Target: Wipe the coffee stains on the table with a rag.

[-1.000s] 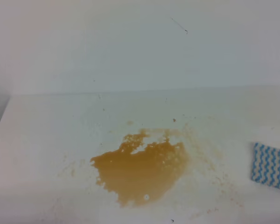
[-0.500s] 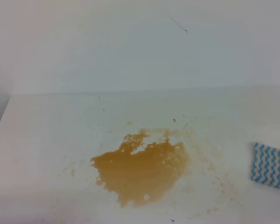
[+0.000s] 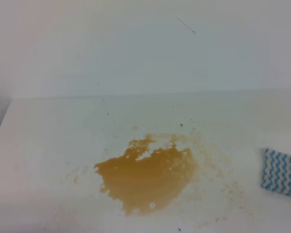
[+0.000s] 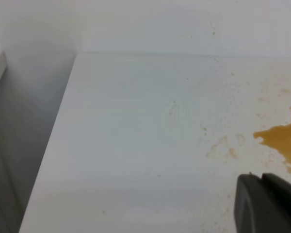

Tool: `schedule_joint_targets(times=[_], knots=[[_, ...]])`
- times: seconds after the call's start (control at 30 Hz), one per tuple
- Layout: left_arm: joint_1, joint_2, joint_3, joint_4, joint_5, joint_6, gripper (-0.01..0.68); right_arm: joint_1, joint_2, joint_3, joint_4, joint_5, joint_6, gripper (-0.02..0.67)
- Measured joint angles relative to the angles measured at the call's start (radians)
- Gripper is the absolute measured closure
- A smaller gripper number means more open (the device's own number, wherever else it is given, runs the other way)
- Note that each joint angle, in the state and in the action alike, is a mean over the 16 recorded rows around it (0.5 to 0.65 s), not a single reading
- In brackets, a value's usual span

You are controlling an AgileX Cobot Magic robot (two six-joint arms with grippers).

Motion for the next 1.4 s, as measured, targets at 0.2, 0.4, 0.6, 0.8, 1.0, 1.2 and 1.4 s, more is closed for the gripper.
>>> schedule_joint_targets(times=[0.2,0.4,0.6,0.8,1.0,1.2,1.4], knots=[[0.0,0.0,0.0,0.0,0.0,0.0,0.676,0.0,0.116,-0.184,-0.059,0.075,-0.121,0.651],[0.0,0.0,0.0,0.0,0.0,0.0,0.676,0.0,0.376,-0.509,-0.251,0.282,-0.219,0.651],[0.0,0.0,0.0,0.0,-0.001,0.0,0.676,0.001,0.718,-0.865,-0.525,0.571,-0.189,0.651],[0.0,0.0,0.002,0.0,-0.001,0.0,0.676,0.023,1.005,-1.147,-0.805,0.837,-0.067,0.651],[0.0,0.0,0.002,0.0,-0.001,0.0,0.676,0.084,1.214,-1.296,-1.077,0.971,0.081,0.651],[0.0,0.0,0.0,0.001,0.0,0.0,0.676,0.163,1.382,-1.348,-1.258,1.014,0.181,0.649],[0.0,0.0,0.0,0.002,0.0,0.0,0.676,0.216,1.536,-1.353,-1.321,1.014,0.235,0.592]])
